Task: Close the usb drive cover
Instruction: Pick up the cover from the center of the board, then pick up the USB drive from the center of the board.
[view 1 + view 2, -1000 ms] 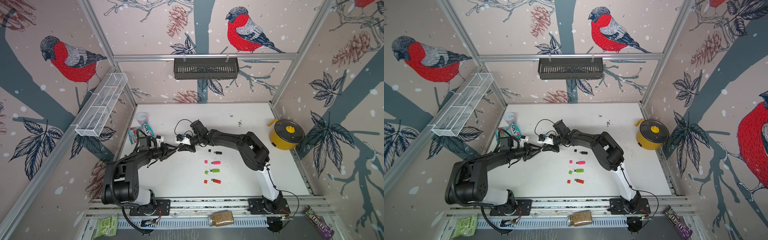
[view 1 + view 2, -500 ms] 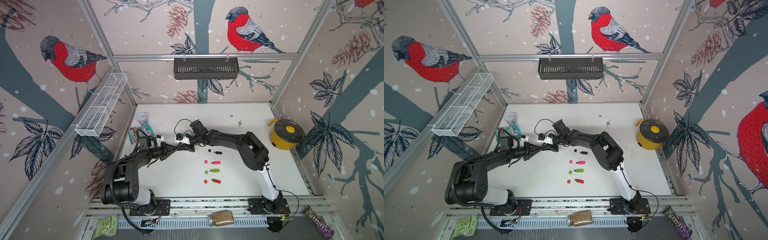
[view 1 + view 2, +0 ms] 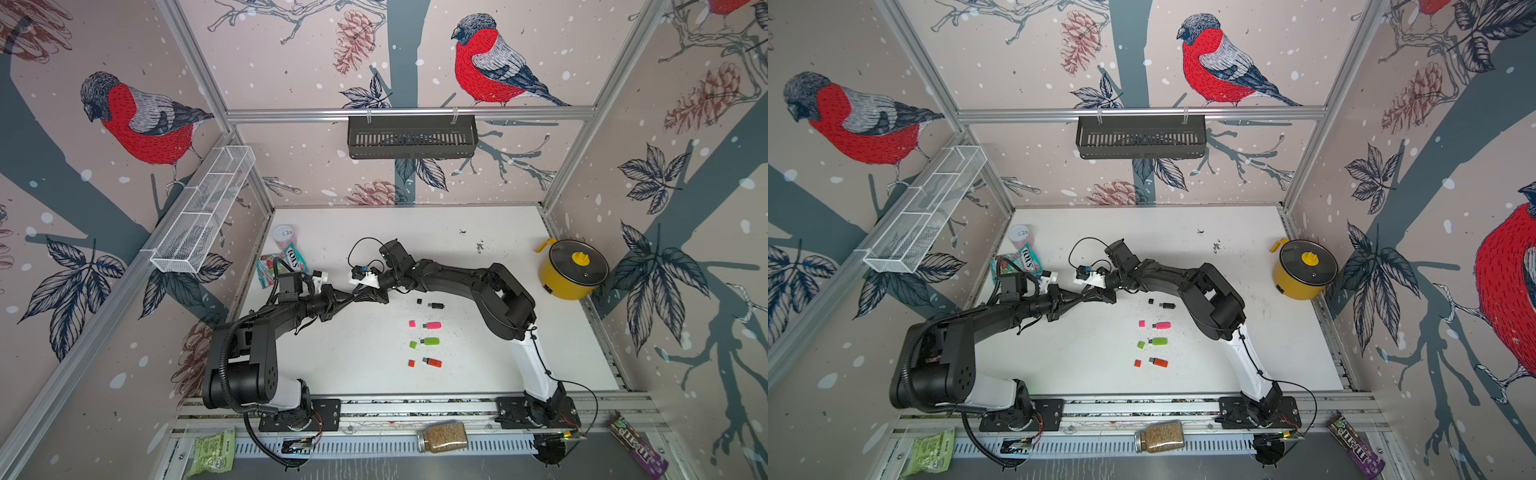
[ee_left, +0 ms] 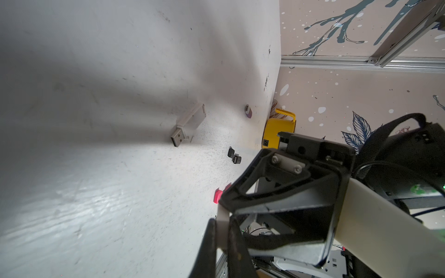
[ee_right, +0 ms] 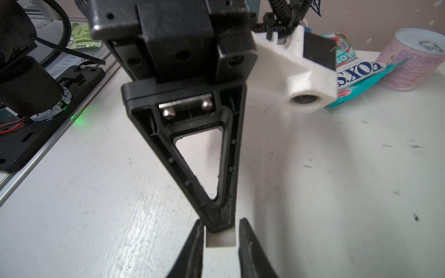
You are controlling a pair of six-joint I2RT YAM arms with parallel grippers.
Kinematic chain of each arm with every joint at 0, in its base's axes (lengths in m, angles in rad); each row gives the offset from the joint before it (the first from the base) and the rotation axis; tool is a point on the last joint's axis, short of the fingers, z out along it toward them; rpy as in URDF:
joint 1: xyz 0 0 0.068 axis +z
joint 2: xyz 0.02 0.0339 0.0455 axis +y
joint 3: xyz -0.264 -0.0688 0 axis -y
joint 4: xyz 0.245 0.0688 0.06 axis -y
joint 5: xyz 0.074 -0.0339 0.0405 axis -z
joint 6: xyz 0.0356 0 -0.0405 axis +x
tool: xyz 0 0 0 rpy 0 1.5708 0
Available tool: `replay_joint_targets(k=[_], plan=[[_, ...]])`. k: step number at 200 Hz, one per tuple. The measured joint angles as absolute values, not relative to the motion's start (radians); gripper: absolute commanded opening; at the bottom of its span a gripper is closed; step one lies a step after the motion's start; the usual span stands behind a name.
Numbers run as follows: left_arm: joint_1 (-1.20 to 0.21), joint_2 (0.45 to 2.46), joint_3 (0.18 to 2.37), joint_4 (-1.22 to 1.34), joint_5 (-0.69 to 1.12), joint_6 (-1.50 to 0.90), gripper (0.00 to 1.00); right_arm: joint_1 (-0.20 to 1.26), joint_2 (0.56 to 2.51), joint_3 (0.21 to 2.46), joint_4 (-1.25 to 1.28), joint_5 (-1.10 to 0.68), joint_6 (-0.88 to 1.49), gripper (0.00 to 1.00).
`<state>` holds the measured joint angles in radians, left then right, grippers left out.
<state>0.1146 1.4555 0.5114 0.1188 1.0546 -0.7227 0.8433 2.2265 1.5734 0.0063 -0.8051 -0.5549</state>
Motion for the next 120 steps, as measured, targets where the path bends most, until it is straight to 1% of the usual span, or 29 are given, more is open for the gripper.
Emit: replay_joint_targets(k=[37, 70, 120], plan=[[0.114, 1.456, 0.543, 0.073, 1.044, -0.672, 0.04, 0.810, 2.223, 1.598, -0.057, -0.762, -0.637, 0.49], [0.114, 1.463, 0.563, 0.043, 1.035, -0.646, 0.04, 0.765, 2.235, 1.677, -0.192, -0.701, -0.766, 0.51], [0.114, 1.465, 0.572, 0.031, 1.016, -0.628, 0.04, 0.761, 2.324, 1.787, -0.372, -0.623, -0.894, 0.52]])
